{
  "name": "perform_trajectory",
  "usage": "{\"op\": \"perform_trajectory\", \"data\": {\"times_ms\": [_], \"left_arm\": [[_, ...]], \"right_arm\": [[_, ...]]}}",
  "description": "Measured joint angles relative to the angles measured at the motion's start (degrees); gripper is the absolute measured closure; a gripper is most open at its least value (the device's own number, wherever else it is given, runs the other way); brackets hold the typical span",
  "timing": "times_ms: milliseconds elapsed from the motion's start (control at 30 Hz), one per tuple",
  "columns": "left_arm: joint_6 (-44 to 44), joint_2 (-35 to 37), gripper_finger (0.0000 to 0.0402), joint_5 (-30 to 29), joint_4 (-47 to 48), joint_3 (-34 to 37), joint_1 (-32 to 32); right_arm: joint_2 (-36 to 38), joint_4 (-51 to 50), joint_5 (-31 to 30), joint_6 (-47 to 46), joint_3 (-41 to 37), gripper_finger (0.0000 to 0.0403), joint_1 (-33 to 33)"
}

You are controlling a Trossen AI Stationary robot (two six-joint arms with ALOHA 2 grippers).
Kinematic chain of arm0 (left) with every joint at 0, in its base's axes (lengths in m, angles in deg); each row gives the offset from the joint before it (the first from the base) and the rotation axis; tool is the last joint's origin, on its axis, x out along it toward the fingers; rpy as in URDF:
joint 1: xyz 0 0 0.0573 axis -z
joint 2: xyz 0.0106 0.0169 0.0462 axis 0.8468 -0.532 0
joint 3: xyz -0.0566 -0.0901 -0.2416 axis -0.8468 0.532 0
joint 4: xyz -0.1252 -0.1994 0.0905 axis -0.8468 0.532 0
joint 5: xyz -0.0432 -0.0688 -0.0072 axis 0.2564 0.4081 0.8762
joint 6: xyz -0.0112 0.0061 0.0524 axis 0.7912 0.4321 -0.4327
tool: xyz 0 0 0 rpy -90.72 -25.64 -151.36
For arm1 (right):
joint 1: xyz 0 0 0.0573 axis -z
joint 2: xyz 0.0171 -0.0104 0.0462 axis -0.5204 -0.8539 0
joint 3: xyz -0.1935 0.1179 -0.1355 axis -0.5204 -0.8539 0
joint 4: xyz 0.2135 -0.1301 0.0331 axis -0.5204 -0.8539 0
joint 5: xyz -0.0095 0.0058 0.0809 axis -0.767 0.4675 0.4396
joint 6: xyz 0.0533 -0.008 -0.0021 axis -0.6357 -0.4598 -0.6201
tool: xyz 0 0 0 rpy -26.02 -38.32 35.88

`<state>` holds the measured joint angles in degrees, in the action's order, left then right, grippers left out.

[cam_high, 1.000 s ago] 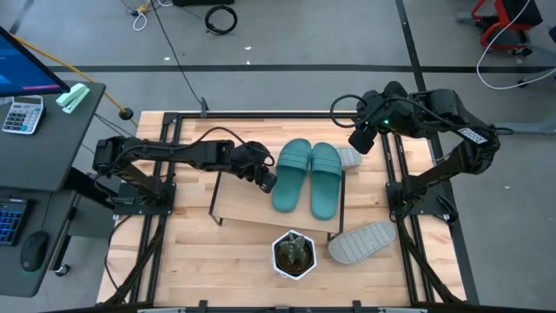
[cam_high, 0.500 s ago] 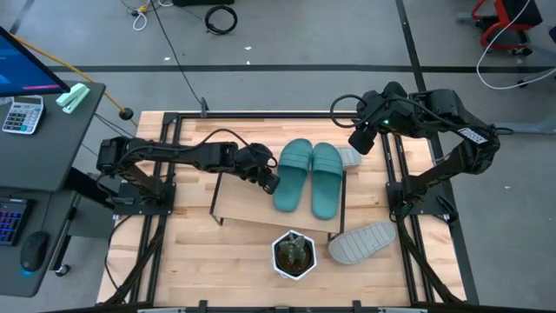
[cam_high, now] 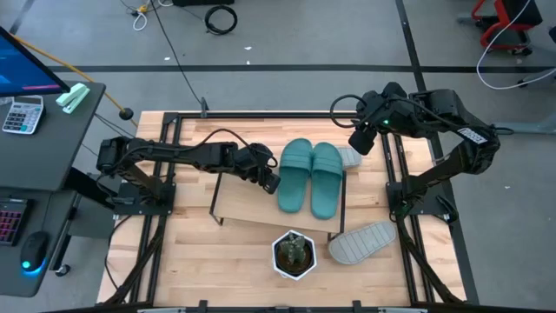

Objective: Pick and place slides into the shelf
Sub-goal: Put the green slide on the shelf, then put the bottom gray slide on the shelf

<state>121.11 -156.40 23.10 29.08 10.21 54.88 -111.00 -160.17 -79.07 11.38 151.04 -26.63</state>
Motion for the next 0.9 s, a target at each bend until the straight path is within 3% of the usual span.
{"op": "perform_trajectory", "data": {"times_ms": [400,600,700,900], "left_arm": [[-1.28,2.67,0.0385,-1.35,1.31,0.0,0.32],[-5.49,9.37,0.0387,-5.46,3.48,-0.02,-3.6],[-7.79,12.18,0.039,-6.14,4.39,-0.02,-5.69],[-10.28,14.79,0.0364,-6.04,5.42,0.0,-8.38]], "right_arm": [[0.56,0.02,0.83,0.35,0.0,0.0204,0.02],[5.28,0.08,10.64,-2.46,-0.41,0.0204,-0.15],[9.54,0.11,15.73,-6.8,-4.61,0.0204,-1.87],[20.54,-0.15,23.63,-22.84,-23.62,0.0204,-11.36]]}}
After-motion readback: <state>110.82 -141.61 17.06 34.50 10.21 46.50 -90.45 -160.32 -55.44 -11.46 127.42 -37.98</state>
